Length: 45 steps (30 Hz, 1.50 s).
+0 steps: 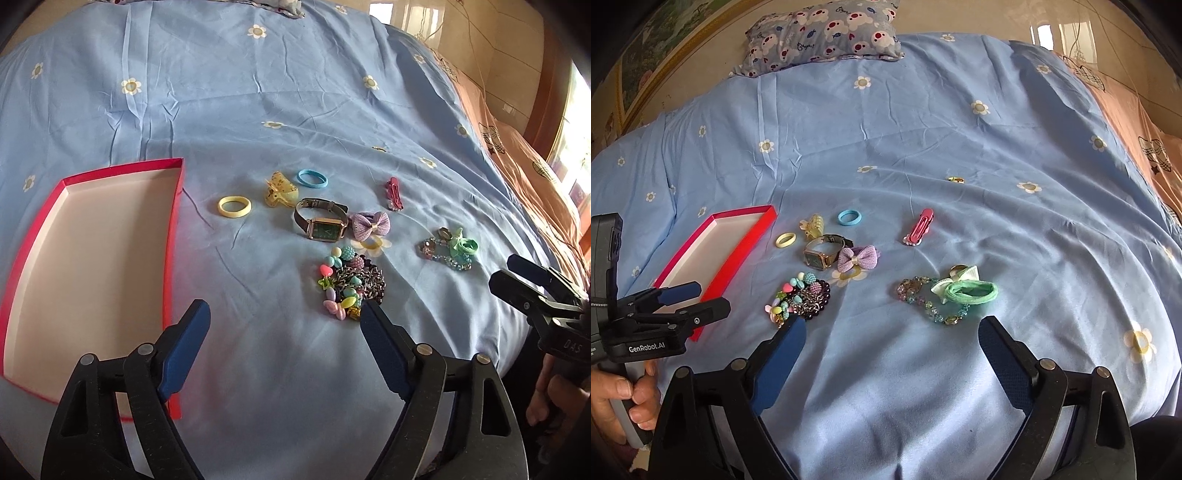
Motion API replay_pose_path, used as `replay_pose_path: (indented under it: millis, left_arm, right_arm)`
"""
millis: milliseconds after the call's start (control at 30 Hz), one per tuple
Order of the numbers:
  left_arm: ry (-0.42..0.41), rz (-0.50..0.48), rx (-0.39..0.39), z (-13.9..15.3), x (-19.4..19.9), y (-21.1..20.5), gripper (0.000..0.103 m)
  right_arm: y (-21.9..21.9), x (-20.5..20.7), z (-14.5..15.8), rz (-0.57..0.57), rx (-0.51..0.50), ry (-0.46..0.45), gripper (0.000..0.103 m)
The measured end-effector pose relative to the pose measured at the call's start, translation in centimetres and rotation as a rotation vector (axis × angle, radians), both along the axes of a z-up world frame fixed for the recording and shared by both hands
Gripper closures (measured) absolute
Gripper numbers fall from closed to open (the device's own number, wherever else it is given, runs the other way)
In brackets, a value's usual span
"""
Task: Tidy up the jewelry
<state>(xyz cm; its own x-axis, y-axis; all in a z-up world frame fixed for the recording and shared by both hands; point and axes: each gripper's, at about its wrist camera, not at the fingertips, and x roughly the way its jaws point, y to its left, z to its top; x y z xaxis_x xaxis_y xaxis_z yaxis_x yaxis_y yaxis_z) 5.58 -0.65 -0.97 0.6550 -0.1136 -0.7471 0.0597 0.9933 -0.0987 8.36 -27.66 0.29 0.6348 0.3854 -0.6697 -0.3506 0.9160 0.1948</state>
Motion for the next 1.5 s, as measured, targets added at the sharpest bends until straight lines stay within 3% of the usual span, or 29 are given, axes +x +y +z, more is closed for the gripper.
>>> replay_pose_path:
  millis: [400, 633, 867, 967, 1033, 1133, 1200, 1500]
  left_arm:
    - [0.052, -0.087, 0.016, -0.7, 4.3, -1.4, 0.04]
    - [0.11, -0.15, 0.024, -1.9, 7.0, -2.4, 0.054]
    - [0.159, -0.214, 0.013, -3.2, 8.1, -3.5, 0.06]
    - [0.168, -0.237, 0.002, -3.4, 8.2, -3.6, 0.067]
    - [0.17, -0.263, -0.009, -3.3, 8.2, -3.8, 0.082]
    - [0.158, -0.278, -0.005, -3.2, 7.9, -4.0, 0.093]
    - [0.147, -0.276, -0.011, -2.9, 7.6, -4.0, 0.093]
    - [0.062, -0.246, -0.053, 0.4, 5.5, -2.5, 0.093]
  right_arm:
    - [-1.1, 3.0, -0.5, -0.023, -0.008, 0.055, 0.044]
    - [-1.1, 5.0, -1.6, -0.038, -0.035, 0.093, 0.053]
    - [-0.8, 6.9, -2.8, -0.039, -0.076, 0.123, 0.061]
    - [-0.3, 7.7, -3.8, -0.035, -0.116, 0.148, 0.071]
    - [-0.2, 7.9, -4.3, -0.039, -0.136, 0.15, 0.08]
    - [-0.5, 7.7, -4.1, -0.046, -0.123, 0.136, 0.086]
    - [-0.7, 7.6, -3.6, -0.048, -0.114, 0.12, 0.091]
    - [-0.4, 6.1, -0.7, -0.018, -0.042, 0.064, 0.093]
